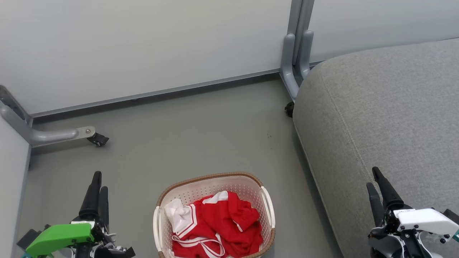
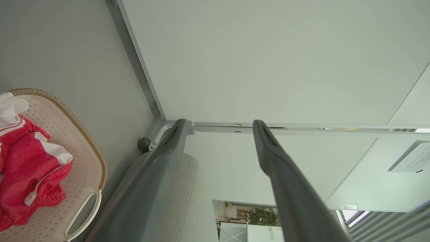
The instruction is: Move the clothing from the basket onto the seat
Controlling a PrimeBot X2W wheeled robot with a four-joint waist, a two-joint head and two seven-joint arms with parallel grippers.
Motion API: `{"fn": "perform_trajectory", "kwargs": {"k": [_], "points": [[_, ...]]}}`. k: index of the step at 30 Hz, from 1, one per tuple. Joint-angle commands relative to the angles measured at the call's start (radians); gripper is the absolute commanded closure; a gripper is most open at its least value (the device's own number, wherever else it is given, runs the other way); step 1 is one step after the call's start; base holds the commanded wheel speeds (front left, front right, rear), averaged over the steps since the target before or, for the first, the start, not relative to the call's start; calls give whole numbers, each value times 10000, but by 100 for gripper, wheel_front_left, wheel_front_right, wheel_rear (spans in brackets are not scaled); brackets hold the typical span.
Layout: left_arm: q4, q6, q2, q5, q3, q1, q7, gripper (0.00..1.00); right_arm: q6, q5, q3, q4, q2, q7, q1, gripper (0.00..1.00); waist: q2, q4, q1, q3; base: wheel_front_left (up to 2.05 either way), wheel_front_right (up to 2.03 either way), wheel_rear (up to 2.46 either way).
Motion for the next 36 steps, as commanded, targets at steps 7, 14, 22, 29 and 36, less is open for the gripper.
{"fn": "perform_trajectory", "kwargs": {"k": [7, 14, 22, 29, 36], "points": [[-438, -25, 51, 671, -73, -141, -418, 0, 2, -693, 186, -389, -73, -437, -116, 0, -1, 20, 0, 15, 0, 0, 0], [-705, -14, 59, 1735, -150, -161, -724, 0, 3, -1568, 365, -617, -84, -745, -111, 0, -1, 34, 0, 32, 0, 0, 0], [-1112, 218, 69, 3510, -451, -207, -1052, 0, 3, -2751, 525, -856, -96, -1072, -148, 0, -1, 56, 0, 63, 0, 0, 0], [-1438, 519, 78, 5238, -822, -214, -1352, 0, 3, -4210, 607, -1181, -107, -1370, -145, 0, -1, 85, 0, 95, 0, 0, 0], [-1564, 747, 86, 6700, -1174, -200, -1596, 0, 4, -5597, 796, -1409, -116, -1621, -130, 0, -1, 111, 0, 114, 0, 0, 0]]}}
